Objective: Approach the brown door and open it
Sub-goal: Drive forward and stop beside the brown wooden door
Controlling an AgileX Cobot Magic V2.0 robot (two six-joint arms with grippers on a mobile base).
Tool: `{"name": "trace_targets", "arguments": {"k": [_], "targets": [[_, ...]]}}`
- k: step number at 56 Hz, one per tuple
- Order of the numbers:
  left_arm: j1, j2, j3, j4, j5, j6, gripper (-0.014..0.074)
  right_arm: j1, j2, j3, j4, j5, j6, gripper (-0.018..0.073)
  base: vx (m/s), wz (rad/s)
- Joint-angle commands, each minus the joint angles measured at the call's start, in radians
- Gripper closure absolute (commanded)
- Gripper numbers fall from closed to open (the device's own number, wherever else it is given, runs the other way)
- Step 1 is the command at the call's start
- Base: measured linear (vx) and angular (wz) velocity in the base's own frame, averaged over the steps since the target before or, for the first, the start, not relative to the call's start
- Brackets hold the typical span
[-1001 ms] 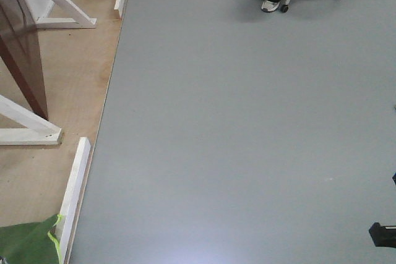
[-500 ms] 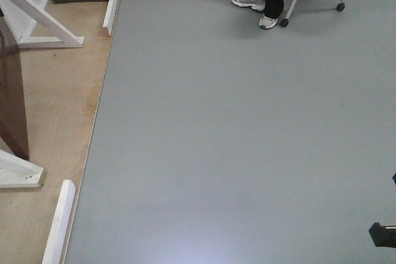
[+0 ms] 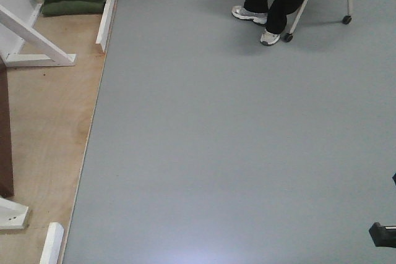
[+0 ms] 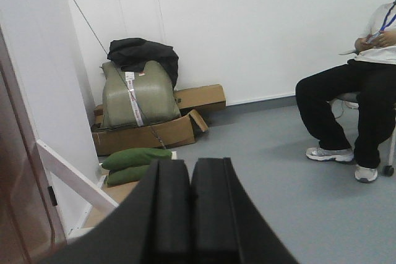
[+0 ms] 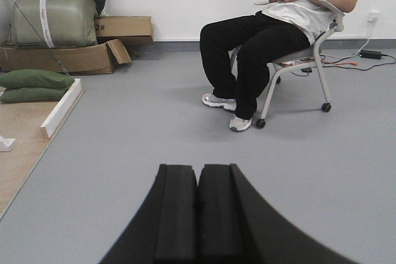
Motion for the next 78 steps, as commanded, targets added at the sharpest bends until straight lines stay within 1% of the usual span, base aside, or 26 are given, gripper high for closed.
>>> {"name": "trace_targets", "arguments": {"k": [1, 64, 73, 78], "targets": [[0.002, -0.015, -0.018, -0.006, -0.085, -0.003, 0.0603, 0.002, -0.015, 0.005, -0.003, -0.081, -0.006, 0.0559, 0.35, 0.01], [-0.002, -0.015, -0.018, -0.006, -0.085, -0.003, 0.0603, 0.0, -0.015, 0.005, -0.003, -0.081, -0.006, 0.0559, 0.27, 0.04], [-0.022, -0.015, -0.018, -0.006, -0.085, -0.003, 0.0603, 0.001, -0.015, 0.005, -0.003, -0.081, -0.006, 0.0559, 0.21, -0.02], [-0.021, -0.015, -0.018, -0.006, -0.085, -0.003, 0.0603, 0.001, -0.014, 0.005, -0.003, -0.081, -0.006, 0.0559, 0.18, -0.02]]}}
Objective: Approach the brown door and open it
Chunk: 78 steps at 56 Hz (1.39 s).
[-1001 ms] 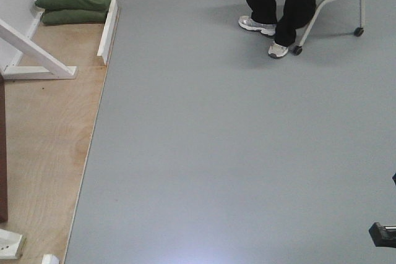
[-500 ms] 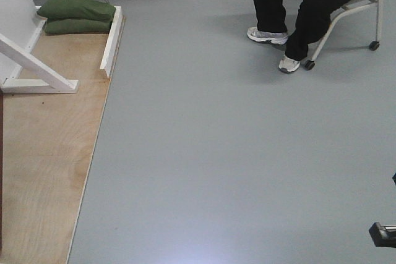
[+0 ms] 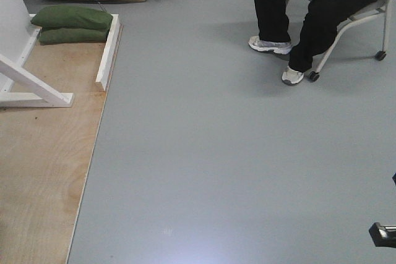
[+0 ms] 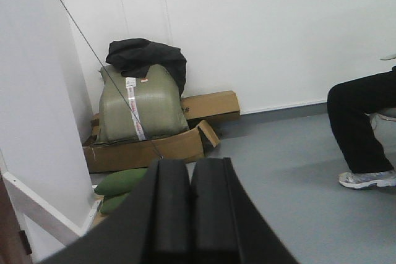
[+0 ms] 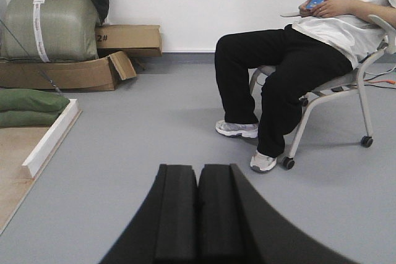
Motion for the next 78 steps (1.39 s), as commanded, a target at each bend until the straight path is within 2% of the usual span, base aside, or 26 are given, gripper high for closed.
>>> {"name": "trace_targets", "arguments": {"k": [1, 39, 52, 61, 78], "targets": [[-0.006, -0.015, -0.018, -0.006, -0.085, -0.003, 0.0603, 0.001, -0.014, 0.005, -0.003, -0.081, -0.006, 0.0559, 0.17, -0.02], [-0.005, -0.014, -0.018, -0.006, -0.085, -0.003, 0.0603, -0.001, -0.013, 0.005, -0.003, -0.081, -0.006, 0.0559, 0.09, 0.02], [-0.004, 0.002, -0.041, -0.006, -0.08, 0.023, 0.0603, -0.001, -0.013, 0.005, -0.003, -0.081, -0.006, 0.0559, 0.02, 0.0], [-0.004, 0.085, -0.173, -0.017, -0.102, 0.023, 0.0603, -0.001, -0.013, 0.005, -0.003, -0.081, -0.006, 0.0559, 0.0, 0.0], [-0.004, 0.319, -0.611, -0.011, -0.128, 0.034, 0.0603, -0.001, -0.013, 0.005, -0.003, -0.081, -0.006, 0.0559, 0.0, 0.0]]}}
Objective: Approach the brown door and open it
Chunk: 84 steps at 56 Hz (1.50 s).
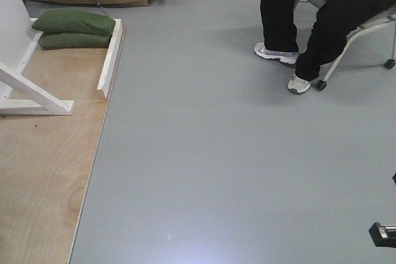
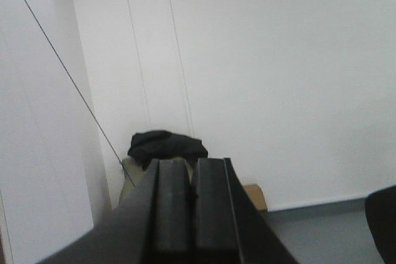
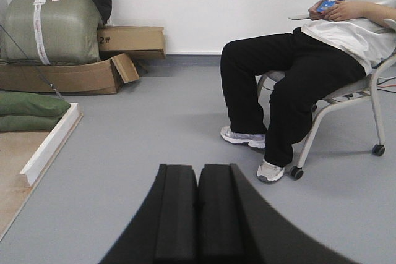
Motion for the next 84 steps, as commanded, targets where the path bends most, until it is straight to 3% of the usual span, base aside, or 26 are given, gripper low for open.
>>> {"name": "trace_targets", "arguments": {"k": [1, 9, 14, 23, 27, 36, 48, 55, 62, 72, 76, 84], "targets": [[-0.004, 0.09, -0.155, -0.006, -0.085, 0.009, 0.0603, -0.001, -0.013, 0.005, -0.003, -0.081, -0.006, 0.0559, 0.0, 0.0], [-0.004, 0.196, -0.349, -0.005, -0.047, 0.015, 0.0603, -0.001, -0.013, 0.005, -0.003, -0.081, -0.006, 0.0559, 0.0, 0.0], [-0.004, 0.236, -0.429, 0.013, -0.06, 0.06, 0.0603, -0.001, -0.013, 0.005, -0.003, -0.081, -0.006, 0.0559, 0.0, 0.0], [-0.004, 0.289, -0.515, 0.013, -0.23, 0.078, 0.0603, -0.001, -0.013, 0.005, -0.003, -0.081, -0.006, 0.0559, 0.0, 0.0], [0.003, 0.312, -0.519, -0.02, -0.341, 0.077, 0.0603, -0.001, -0.013, 0.005, -0.003, -0.081, -0.006, 0.0559, 0.0, 0.0], [0.122, 0.384, -0.519, -0.309, -0.647, 0.14, 0.0603, -0.001, -0.013, 0.005, -0.003, -0.081, -0.006, 0.0559, 0.0, 0.0], [0.271, 0.444, -0.519, -0.723, -0.843, 0.365, 0.0603, -0.001, -0.013, 0.005, -0.003, -0.081, -0.006, 0.0559, 0.0, 0.0], [0.332, 0.49, -0.563, -0.906, -0.961, 0.401, 0.0603, -0.001, -0.013, 0.005, -0.003, -0.081, -0.006, 0.0559, 0.0, 0.0], [0.354, 0.571, -0.729, -0.94, -0.883, 0.53, 0.0603, -0.001, -0.013, 0.005, -0.003, -0.081, -0.006, 0.0559, 0.0, 0.0], [0.354, 0.738, -1.055, -0.961, -0.547, 0.834, 0.0603, -0.001, -0.013, 0.005, -0.003, -0.081, -0.006, 0.0559, 0.0, 0.0], [0.354, 0.8, -1.165, -1.005, -0.515, 0.871, 0.0603, -0.001, -0.013, 0.005, -0.003, -0.081, -0.006, 0.0559, 0.0, 0.0], [0.372, 0.91, -1.342, -1.088, -0.55, 0.871, 0.0603, -0.001, -0.013, 0.005, -0.003, -0.081, -0.006, 0.0559, 0.0, 0.0]]}}
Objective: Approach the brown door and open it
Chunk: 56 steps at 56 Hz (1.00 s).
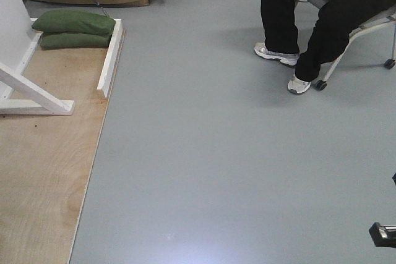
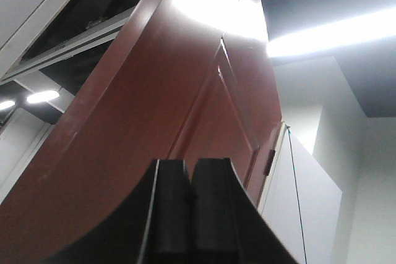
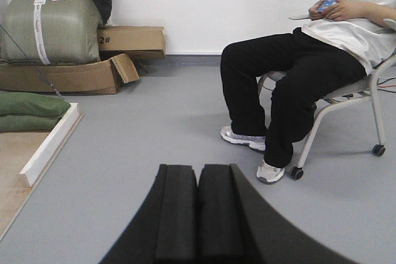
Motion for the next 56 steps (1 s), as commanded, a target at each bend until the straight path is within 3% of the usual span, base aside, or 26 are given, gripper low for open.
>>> {"name": "trace_targets", "arguments": {"k": [1, 8, 15, 23, 28, 56], "targets": [[0.027, 0.057, -0.122, -0.035, -0.006, 0.011, 0.0603, -0.001, -0.013, 0.005, -0.003, -0.081, -0.006, 0.0559, 0.0, 0.0], [0.123, 0.104, -0.187, -0.171, 0.008, 0.011, 0.0603, -0.001, -0.013, 0.005, -0.003, -0.081, -0.006, 0.0559, 0.0, 0.0], [0.136, 0.104, -0.177, -0.27, 0.139, 0.04, 0.0603, -0.001, -0.013, 0.005, -0.003, -0.081, -0.006, 0.0559, 0.0, 0.0], [0.136, 0.085, -0.116, -0.233, 0.383, 0.167, 0.0603, -0.001, -0.013, 0.005, -0.003, -0.081, -0.006, 0.0559, 0.0, 0.0], [0.136, 0.087, -0.079, -0.216, 0.465, 0.172, 0.0603, -0.001, -0.013, 0.005, -0.003, -0.081, -0.006, 0.0559, 0.0, 0.0], [0.136, 0.135, -0.055, -0.216, 0.524, 0.165, 0.0603, -0.001, -0.013, 0.005, -0.003, -0.081, -0.006, 0.0559, 0.0, 0.0]]}}
